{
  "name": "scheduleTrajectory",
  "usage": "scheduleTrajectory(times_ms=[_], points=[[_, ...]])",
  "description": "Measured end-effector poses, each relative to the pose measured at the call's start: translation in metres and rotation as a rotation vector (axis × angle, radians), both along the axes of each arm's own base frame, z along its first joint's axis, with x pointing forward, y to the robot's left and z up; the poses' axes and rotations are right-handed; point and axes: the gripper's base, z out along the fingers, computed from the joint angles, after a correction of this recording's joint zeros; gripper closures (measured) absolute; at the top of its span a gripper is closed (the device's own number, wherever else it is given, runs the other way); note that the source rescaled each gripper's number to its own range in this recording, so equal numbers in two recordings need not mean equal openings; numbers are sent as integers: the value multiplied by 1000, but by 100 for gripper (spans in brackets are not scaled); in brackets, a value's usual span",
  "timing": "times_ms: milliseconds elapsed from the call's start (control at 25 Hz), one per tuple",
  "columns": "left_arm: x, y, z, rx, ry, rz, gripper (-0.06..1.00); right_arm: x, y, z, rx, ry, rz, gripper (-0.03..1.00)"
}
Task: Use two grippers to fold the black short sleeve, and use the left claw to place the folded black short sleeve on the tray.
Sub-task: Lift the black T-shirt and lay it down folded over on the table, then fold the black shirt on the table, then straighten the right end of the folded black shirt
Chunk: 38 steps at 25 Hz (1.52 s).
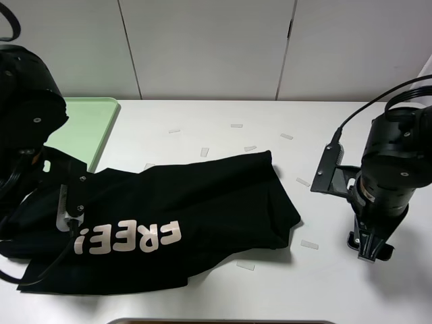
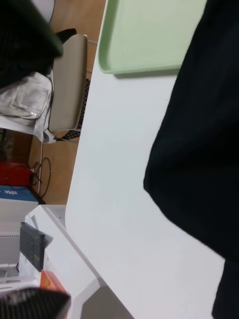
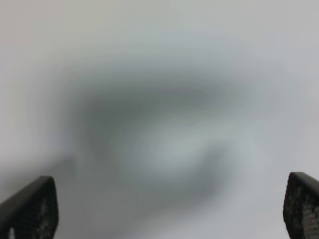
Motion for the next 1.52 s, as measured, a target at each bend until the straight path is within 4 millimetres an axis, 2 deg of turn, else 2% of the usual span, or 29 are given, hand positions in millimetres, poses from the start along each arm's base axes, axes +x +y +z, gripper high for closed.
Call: scheduleTrajectory(times_ms=[120, 320, 560, 720, 840, 1000, 1160, 1200, 1240, 1320, 1360, 1400, 1440, 1520], points=[[1, 0, 0, 7, -6, -5, -4, -2, -3, 1, -31, 21, -20, -1], [6, 3, 4, 45, -44, -42, -5, -3, -7, 3, -81, 31, -19, -2], [22, -6, 20, 15, -180, 13, -5, 5, -2, 9, -63, -4, -51, -2], [29, -10, 44, -51, -301, 64, -6, 14, 3, 29, -20, -79, -72, -2], [24, -11, 68, -145, -351, 82, -6, 16, 4, 46, 14, -138, -76, -2], [-3, -14, 95, -371, -305, 89, -6, 10, 0, 75, 84, -240, -83, -2], [-39, -12, 127, -638, -316, 128, -6, -6, -7, 109, 202, -363, -112, -2], [-39, -12, 127, -638, -316, 128, -6, -11, -9, 119, 245, -400, -120, -2], [-50, -10, 136, -708, -329, 139, -6, -11, -9, 119, 245, -400, -120, -2], [-71, -5, 154, -841, -365, 148, -6, -19, -13, 133, 305, -458, -122, -2], [-93, 3, 174, -1002, -466, 155, -6, -26, -16, 143, 348, -501, -125, -2], [-93, 3, 174, -1002, -466, 155, -6, -31, -19, 152, 386, -540, -123, -2], [-103, 7, 185, -1107, -538, 153, -6, -41, -23, 165, 450, -601, -119, -2], [-122, 15, 204, -1282, -674, 135, -6, -50, -27, 176, 523, -657, -116, -2]])
